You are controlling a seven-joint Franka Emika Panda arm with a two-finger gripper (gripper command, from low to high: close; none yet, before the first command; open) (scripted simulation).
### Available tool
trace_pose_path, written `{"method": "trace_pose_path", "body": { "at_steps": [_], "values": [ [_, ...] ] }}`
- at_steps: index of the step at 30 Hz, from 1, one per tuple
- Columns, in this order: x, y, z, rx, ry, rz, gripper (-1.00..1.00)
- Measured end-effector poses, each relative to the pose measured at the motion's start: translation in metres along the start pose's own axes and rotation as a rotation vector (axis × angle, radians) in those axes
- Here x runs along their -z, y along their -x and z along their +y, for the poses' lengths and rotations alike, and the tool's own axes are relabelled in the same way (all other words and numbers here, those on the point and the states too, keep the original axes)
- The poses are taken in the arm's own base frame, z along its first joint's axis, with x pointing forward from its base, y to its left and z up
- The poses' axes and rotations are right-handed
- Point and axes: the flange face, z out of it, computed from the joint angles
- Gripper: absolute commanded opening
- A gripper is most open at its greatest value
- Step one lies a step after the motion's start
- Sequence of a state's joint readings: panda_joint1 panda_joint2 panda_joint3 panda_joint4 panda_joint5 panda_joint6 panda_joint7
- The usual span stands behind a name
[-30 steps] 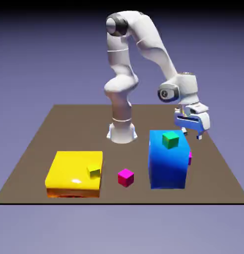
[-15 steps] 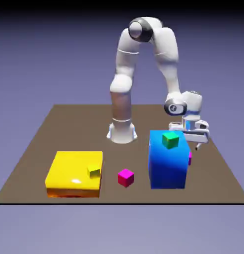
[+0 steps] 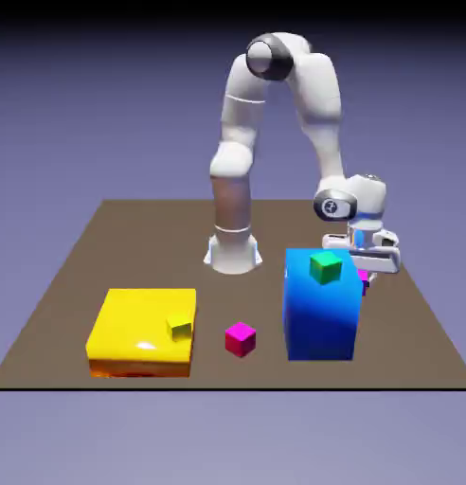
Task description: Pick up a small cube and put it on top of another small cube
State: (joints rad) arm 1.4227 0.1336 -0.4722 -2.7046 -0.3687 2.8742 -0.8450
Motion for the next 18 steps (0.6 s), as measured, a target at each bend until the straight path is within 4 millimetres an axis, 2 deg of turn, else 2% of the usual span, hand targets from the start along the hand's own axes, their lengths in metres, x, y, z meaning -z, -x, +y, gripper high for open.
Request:
{"method": "trace_pose_path", "body": {
  "at_steps": [1,4,8,10,12,17,18],
  "values": [
    [0.006,0.004,0.004,-0.008,0.021,0.023,-1.0],
    [0.033,-0.021,0.042,-0.014,0.111,0.059,-1.0],
    [0.06,0.016,0.107,-0.171,0.18,0.045,-1.0],
    [0.075,0.042,0.137,-0.255,0.215,0.034,-1.0],
    [0.087,0.078,0.161,-0.348,0.239,0.014,-1.0],
    [0.119,0.183,0.205,-0.585,0.296,-0.046,-1.0],
    [0.123,0.214,0.206,-0.644,0.297,-0.065,-1.0]
  ]
}}
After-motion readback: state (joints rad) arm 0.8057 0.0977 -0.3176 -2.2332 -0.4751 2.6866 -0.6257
